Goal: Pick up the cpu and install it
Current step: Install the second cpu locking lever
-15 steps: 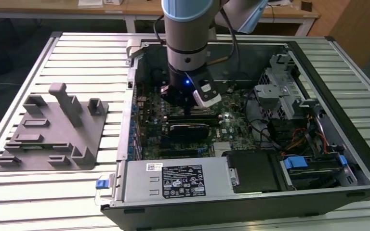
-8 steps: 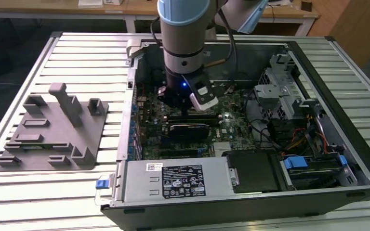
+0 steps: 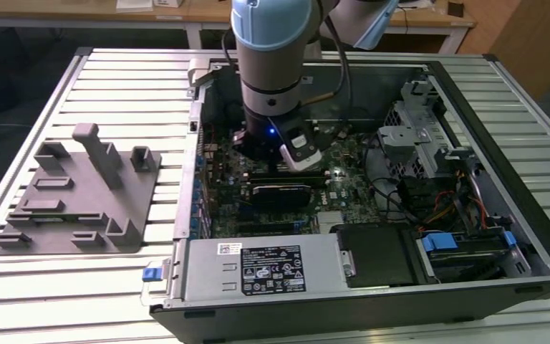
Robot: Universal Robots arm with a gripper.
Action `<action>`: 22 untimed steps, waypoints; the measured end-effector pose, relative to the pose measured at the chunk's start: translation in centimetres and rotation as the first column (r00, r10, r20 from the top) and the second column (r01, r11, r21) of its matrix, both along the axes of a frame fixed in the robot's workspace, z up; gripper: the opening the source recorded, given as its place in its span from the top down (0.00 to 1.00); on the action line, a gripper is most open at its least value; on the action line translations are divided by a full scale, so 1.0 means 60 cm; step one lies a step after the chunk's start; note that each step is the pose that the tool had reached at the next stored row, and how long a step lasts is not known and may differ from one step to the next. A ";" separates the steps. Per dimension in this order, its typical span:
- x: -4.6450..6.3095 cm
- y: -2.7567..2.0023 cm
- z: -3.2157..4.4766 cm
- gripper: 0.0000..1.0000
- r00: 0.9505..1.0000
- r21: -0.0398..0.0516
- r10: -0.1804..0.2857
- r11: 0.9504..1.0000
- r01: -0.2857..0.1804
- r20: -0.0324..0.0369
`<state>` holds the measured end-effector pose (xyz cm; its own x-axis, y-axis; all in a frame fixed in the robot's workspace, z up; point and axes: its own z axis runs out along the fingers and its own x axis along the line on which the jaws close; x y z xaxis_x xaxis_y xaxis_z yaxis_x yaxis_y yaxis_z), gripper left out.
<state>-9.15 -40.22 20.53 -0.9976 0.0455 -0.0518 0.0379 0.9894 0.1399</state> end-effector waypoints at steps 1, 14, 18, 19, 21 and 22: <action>-0.001 -0.0006 -0.001 0.89 1.000 0.005 0.000 1.000 0.000 0.000; -0.006 -0.0062 -0.010 0.89 1.000 0.067 0.000 0.998 0.000 0.000; -0.005 -0.0063 -0.002 0.89 1.000 0.067 0.000 0.998 0.000 0.000; -0.005 -0.0063 0.001 0.89 1.000 0.067 0.000 0.998 0.000 0.000; -0.005 -0.0063 0.009 0.89 1.000 0.067 0.000 0.998 0.000 0.000; -0.005 -0.0063 0.014 0.89 1.000 0.067 0.000 0.998 0.000 0.000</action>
